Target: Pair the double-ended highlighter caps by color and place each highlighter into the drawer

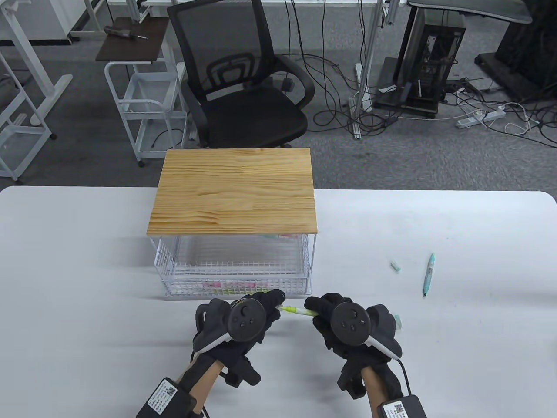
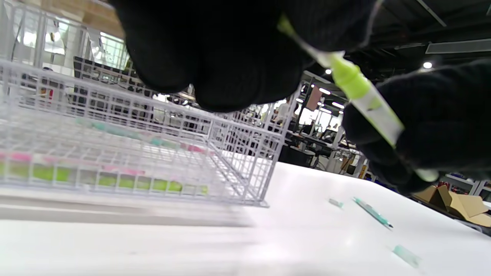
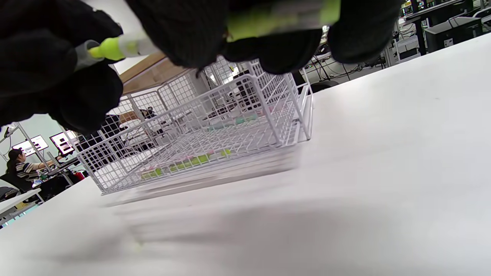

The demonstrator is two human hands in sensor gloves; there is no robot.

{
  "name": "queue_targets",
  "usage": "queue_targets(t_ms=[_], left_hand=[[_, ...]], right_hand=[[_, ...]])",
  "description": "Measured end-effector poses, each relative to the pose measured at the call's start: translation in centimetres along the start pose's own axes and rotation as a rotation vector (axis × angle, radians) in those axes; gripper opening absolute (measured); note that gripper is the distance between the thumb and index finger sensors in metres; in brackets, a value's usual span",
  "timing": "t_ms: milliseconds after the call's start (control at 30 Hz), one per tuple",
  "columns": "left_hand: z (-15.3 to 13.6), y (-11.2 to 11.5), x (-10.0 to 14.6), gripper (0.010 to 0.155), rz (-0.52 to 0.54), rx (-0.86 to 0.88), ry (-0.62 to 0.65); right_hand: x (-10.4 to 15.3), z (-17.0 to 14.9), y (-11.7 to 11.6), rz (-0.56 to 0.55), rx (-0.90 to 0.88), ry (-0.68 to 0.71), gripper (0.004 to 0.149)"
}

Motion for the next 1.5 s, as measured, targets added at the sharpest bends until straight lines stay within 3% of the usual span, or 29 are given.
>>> queue_targets(t_ms=[300,867,1000,1500], left_hand=[[1.0,0.42,0.2,0.049,0.019,-0.104,0.027],[1.07,0.8,0.04,0.049,0.027,-0.107,0.036],[0.8,0.33,0.23,0.051,0.115,-0.092,0.029],[0.92,0.0,0.43,0.049,0.15,-0.083,0.057]], right_hand=[[-0.01,0.48,-0.29,0.004,0.028,0.017,0.051],[-0.08,0.38,-0.45,0.009,0.048,0.033,0.051],[0.06,0.65,-0.23,-0.035,0.054,0.056,0.051],[0.37,0.71,-0.01,-0.122,0.022,0.102,0.051]])
Point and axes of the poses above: the tracker on the back of each hand, its own z axis roughly to the thumb side, its own x axis roughly from the fingertips to the wrist, y = z × x, the point moved 3 cm from there along -x, roughly from the wrist to the fingertips, and after that the axes turned 7 degrees about -y, right-handed, at the moved point
